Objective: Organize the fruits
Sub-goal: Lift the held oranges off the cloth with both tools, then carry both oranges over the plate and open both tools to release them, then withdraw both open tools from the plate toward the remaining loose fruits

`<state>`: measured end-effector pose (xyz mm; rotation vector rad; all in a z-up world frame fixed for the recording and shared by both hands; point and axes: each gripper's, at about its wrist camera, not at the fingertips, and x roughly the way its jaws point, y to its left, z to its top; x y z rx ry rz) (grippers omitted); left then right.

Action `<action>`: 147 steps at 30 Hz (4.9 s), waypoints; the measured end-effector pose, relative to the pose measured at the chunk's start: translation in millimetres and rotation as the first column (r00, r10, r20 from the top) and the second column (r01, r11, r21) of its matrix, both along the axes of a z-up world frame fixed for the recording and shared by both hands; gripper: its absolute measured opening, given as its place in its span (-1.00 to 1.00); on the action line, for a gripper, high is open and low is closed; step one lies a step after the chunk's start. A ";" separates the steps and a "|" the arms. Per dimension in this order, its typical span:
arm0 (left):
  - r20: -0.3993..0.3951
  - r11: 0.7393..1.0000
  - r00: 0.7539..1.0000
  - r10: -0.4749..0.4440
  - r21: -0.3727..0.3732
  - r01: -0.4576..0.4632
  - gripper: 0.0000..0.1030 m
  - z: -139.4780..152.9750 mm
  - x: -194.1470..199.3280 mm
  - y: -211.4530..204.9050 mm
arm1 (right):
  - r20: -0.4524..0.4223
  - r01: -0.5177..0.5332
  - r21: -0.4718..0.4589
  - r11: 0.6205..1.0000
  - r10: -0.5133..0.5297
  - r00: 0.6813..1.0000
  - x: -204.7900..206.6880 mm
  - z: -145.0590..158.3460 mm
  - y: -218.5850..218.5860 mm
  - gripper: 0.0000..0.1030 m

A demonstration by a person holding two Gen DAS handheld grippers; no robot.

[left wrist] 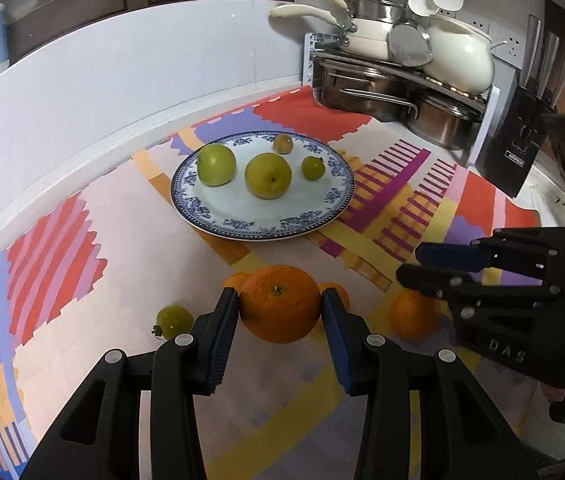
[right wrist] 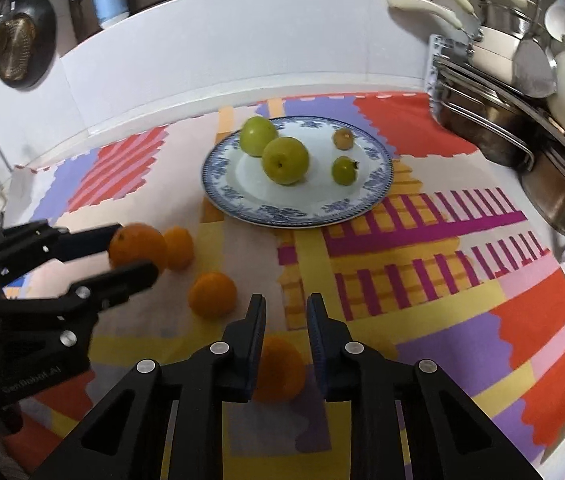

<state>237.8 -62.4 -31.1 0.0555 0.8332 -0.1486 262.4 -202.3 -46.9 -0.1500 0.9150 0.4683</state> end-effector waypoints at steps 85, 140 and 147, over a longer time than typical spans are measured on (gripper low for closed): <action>-0.139 0.999 0.990 -0.034 0.006 0.035 -0.17 -16.5 155.3 36.2 | -0.145 -0.079 -0.031 0.996 0.074 0.987 151.3 -17.5 39.2 -0.20; -0.059 0.977 0.983 0.173 0.137 -0.164 0.72 -7.0 -40.4 -22.4 | 0.040 0.168 -0.061 0.984 -0.166 0.985 -29.5 9.6 -57.9 0.04; -0.106 0.986 0.983 0.148 0.088 -0.139 0.72 -13.5 -28.8 -20.8 | 0.011 0.164 -0.042 0.986 -0.164 0.986 -26.7 -0.4 -56.2 0.04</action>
